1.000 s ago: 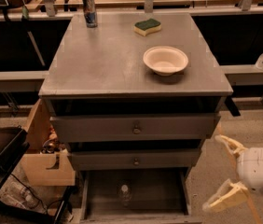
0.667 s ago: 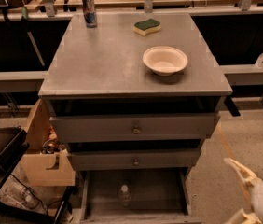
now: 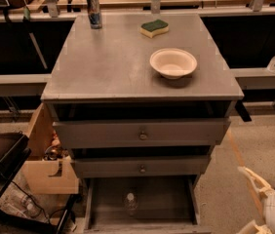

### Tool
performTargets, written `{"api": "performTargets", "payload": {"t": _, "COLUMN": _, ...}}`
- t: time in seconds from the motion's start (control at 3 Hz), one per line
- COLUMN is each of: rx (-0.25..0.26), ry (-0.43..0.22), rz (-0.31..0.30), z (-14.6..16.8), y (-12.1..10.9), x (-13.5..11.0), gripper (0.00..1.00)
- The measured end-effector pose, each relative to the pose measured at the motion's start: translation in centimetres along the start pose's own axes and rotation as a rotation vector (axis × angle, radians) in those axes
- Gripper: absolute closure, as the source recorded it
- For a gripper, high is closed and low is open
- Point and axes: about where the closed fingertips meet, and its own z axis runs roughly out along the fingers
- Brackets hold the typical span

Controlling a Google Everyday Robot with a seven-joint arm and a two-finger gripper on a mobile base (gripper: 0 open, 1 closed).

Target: Pick water bottle from bottom drawer and place on counter

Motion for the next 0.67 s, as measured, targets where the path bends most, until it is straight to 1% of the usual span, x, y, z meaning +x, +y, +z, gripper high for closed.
{"api": "performTargets", "payload": {"t": 0.33, "rx": 0.019, "ry": -0.033, "rz": -0.041, "z": 3.9, "y": -1.7, "x": 2.2, "gripper": 0.00}}
{"api": "performTargets", "payload": {"t": 0.67, "rx": 0.015, "ry": -0.082, "rz": -0.121, "z": 7.6, "y": -3.7, "x": 7.1, "gripper": 0.00}}
